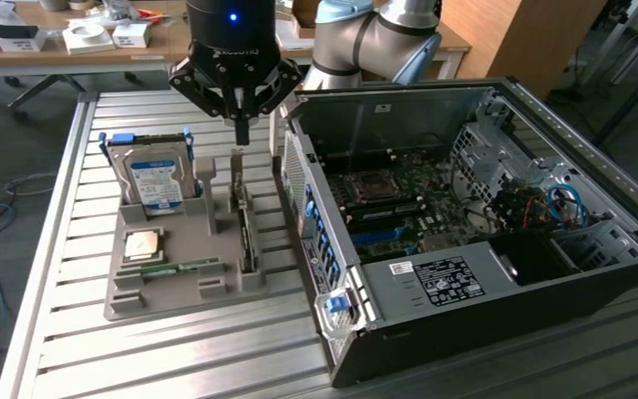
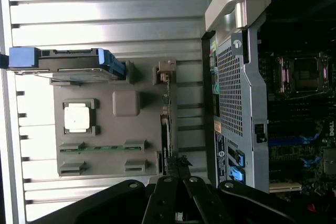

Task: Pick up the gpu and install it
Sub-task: 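Reach for the gpu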

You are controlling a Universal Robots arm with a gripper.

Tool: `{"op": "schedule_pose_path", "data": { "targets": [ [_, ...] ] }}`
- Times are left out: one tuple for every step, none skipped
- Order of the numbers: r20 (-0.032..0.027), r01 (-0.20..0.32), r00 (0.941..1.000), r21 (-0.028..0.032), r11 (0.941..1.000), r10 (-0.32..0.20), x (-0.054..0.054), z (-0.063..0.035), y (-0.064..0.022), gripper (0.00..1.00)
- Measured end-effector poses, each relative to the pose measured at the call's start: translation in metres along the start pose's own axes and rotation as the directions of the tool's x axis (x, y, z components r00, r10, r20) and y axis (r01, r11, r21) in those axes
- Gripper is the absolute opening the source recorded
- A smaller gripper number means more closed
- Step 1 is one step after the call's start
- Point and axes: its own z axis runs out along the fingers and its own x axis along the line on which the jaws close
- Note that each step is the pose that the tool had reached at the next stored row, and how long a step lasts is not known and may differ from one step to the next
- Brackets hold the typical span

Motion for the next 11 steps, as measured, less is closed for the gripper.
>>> {"op": "schedule_pose_path", "data": {
  "targets": [
    [0.0,0.0,1.0,-0.0001,1.0,0.0,0.0,0.0,0.0,0.11],
    [0.0,0.0,1.0,0.0,1.0,0.0,0.0,0.0,0.0,0.11],
    [0.0,0.0,1.0,-0.0001,1.0,0.0,0.0,0.0,0.0,0.11],
    [-0.0001,0.0,1.0,-0.0001,1.0,0.0,0.0,0.0,0.0,0.11],
    [0.0,0.0,1.0,-0.0001,1.0,0.0,0.0,0.0,0.0,0.11],
    [0.0,0.0,1.0,0.0,1.0,0.0,0.0,0.0,0.0,0.11],
    [0.0,0.0,1.0,-0.0001,1.0,0.0,0.0,0.0,0.0,0.11],
    [0.0,0.0,1.0,0.0,1.0,0.0,0.0,0.0,0.0,0.11],
    [0.0,0.0,1.0,0.0,1.0,0.0,0.0,0.0,0.0,0.11],
    [0.0,0.0,1.0,0.0,1.0,0.0,0.0,0.0,0.0,0.11],
    [0.0,0.0,1.0,-0.0001,1.0,0.0,0.0,0.0,0.0,0.11]
  ]
}}
